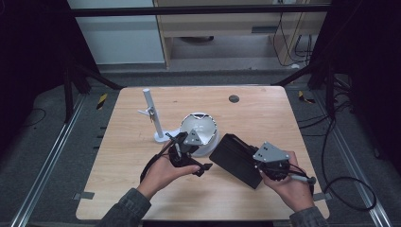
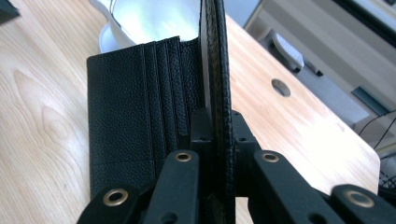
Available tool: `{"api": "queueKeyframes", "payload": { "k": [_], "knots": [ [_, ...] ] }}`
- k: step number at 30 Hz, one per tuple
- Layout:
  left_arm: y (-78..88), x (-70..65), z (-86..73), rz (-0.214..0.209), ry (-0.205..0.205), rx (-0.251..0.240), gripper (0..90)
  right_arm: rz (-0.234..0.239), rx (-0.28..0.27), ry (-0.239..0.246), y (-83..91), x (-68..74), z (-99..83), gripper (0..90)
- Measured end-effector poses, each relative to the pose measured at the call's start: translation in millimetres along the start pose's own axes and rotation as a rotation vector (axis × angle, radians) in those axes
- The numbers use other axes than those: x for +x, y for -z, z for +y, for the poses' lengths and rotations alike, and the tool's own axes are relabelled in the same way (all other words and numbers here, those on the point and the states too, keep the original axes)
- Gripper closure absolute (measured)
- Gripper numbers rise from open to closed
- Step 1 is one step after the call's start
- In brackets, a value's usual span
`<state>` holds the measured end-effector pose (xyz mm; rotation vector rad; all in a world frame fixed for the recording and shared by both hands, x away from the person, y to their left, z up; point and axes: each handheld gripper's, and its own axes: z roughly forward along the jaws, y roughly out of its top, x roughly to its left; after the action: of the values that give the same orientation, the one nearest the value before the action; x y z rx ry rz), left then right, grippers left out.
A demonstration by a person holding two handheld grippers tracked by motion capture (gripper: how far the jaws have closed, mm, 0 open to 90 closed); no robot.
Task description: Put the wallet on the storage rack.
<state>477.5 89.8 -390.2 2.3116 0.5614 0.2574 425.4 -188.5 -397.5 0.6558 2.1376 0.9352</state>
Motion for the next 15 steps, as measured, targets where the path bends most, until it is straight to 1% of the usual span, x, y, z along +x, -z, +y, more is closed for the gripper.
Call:
{"api": "queueKeyframes", "payload": {
  "k": [2,6,8,10,15],
  "knots": [
    [-0.1,-1.4,0.7,-0.008,-0.006,-0.001,9.9,0.002,-0.023,-0.003,3.0,-0.1,2.8,84.3],
    [2.1,-2.7,2.3,-0.005,-0.016,-0.007,10.1,0.01,-0.053,-0.007,6.8,-2.1,7.4,84.3],
    [4.9,-2.4,3.8,0.0,-0.014,-0.016,10.2,0.014,-0.068,-0.011,8.8,-3.2,9.3,84.3],
    [7.9,-1.2,5.7,-0.001,-0.015,-0.017,10.2,0.018,-0.075,-0.012,10.5,-3.7,10.8,84.3],
    [12.8,0.2,9.8,-0.002,-0.034,-0.024,10.1,0.03,-0.085,-0.011,12.0,-3.5,12.4,84.3]
  ]
}}
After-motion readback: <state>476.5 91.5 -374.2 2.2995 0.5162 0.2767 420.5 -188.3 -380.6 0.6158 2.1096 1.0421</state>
